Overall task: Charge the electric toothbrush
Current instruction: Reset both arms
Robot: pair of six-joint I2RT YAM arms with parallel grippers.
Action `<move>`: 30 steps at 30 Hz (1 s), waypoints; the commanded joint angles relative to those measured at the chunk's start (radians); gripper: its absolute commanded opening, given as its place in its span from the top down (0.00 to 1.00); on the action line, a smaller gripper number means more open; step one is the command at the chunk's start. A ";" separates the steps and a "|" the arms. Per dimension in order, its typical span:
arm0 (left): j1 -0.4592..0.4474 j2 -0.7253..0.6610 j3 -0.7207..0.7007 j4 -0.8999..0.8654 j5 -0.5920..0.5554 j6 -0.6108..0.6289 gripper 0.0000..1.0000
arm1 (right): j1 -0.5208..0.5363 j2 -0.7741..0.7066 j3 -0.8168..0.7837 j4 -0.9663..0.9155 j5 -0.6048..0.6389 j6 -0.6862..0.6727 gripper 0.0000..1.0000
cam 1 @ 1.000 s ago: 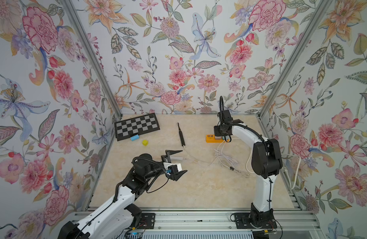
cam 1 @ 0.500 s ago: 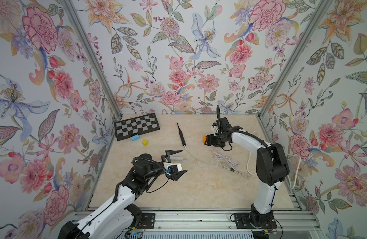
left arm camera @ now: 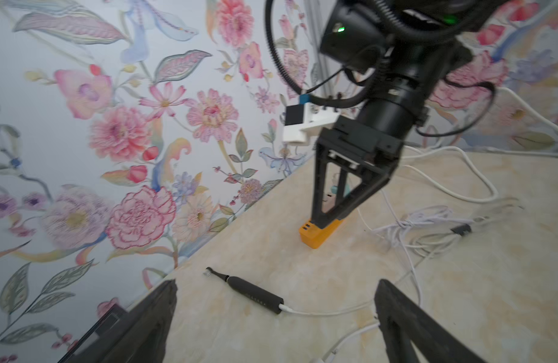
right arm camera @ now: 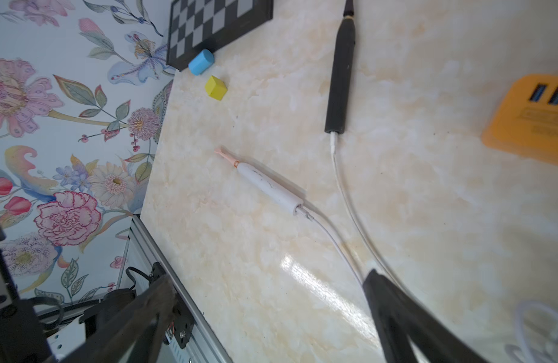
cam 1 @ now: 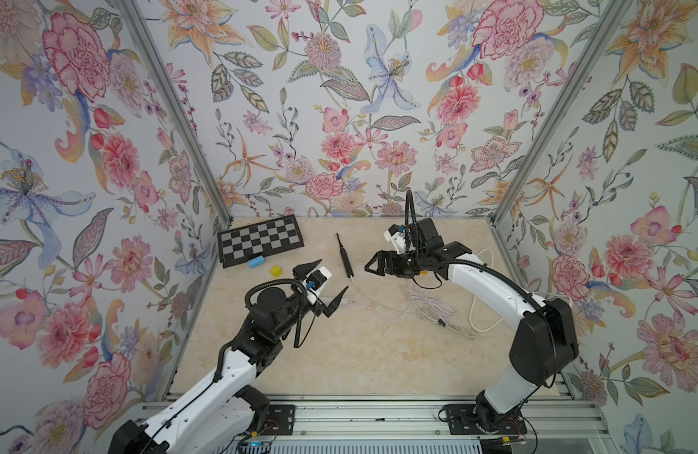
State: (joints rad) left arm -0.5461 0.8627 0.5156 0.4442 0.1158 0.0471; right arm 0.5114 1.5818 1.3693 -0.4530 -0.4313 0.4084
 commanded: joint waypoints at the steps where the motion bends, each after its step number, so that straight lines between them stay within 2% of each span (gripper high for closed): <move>1: 0.016 -0.031 -0.109 0.169 -0.562 -0.146 0.01 | -0.091 -0.207 -0.124 0.106 0.409 -0.082 0.00; 3: 0.067 -0.015 -0.220 0.334 -0.661 -0.025 0.01 | -0.164 -0.310 -0.289 0.219 0.667 -0.149 0.00; 4: 0.124 0.018 -0.271 0.434 -0.659 0.015 0.01 | -0.210 -0.348 -0.387 0.319 0.749 -0.200 0.00; 7: 0.308 0.132 -0.326 0.550 -0.527 0.008 0.01 | -0.321 -0.341 -0.651 0.690 0.801 -0.387 0.00; 11: 0.436 0.353 -0.427 0.909 -0.390 0.044 0.01 | -0.413 -0.114 -0.748 0.980 0.694 -0.434 0.00; 12: 0.447 0.402 -0.417 0.936 -0.403 -0.002 0.01 | -0.413 -0.061 -0.709 0.927 0.677 -0.466 0.00; 13: 0.457 0.415 -0.371 0.846 -0.368 -0.011 0.01 | -0.419 -0.019 -0.671 0.885 0.669 -0.451 0.00; 14: 0.463 0.415 -0.314 0.724 -0.343 -0.020 0.01 | -0.425 0.000 -0.697 0.925 0.631 -0.460 0.00; 15: 0.473 0.442 -0.287 0.691 -0.323 -0.025 0.01 | -0.428 0.012 -0.784 1.090 0.621 -0.473 0.00; 16: 0.482 0.488 -0.285 0.718 -0.305 -0.031 0.01 | -0.428 -0.029 -0.825 1.111 0.616 -0.455 0.00; 18: 0.504 0.634 -0.336 0.933 -0.260 -0.039 0.01 | -0.478 -0.070 -0.964 1.331 0.493 -0.440 0.00; 19: 0.508 0.744 -0.362 1.132 -0.267 -0.023 0.01 | -0.509 -0.078 -1.022 1.402 0.442 -0.421 0.00; 20: 0.504 0.717 -0.385 1.067 -0.269 -0.034 0.01 | -0.519 -0.038 -1.079 1.547 0.459 -0.407 0.00; 21: 0.510 0.632 -0.363 0.928 -0.251 -0.044 0.01 | -0.503 -0.018 -1.125 1.690 0.520 -0.412 0.00; 22: 0.514 0.648 -0.361 0.929 -0.238 -0.040 0.01 | -0.477 -0.053 -1.121 1.620 0.606 -0.409 0.00; 23: 0.513 0.690 -0.361 1.008 -0.221 -0.025 0.01 | -0.460 -0.060 -1.106 1.574 0.670 -0.406 0.00; 24: 0.512 0.689 -0.328 0.985 -0.222 -0.023 0.01 | -0.454 -0.036 -1.091 1.583 0.699 -0.405 0.00; 26: 0.512 0.659 -0.305 0.888 -0.237 -0.037 0.01 | -0.439 -0.035 -1.110 1.628 0.697 -0.424 0.00; 28: 0.514 0.688 -0.326 0.981 -0.256 -0.036 0.01 | -0.447 -0.036 -1.092 1.591 0.673 -0.419 0.00; 30: 0.513 0.685 -0.330 0.986 -0.260 -0.038 0.01 | -0.451 -0.036 -1.089 1.579 0.654 -0.423 0.00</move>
State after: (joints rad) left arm -0.0418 1.5345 0.1860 1.3586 -0.1413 0.0360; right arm 0.0639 1.5463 0.2630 1.0512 0.2115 -0.0040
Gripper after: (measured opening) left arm 0.989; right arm 0.996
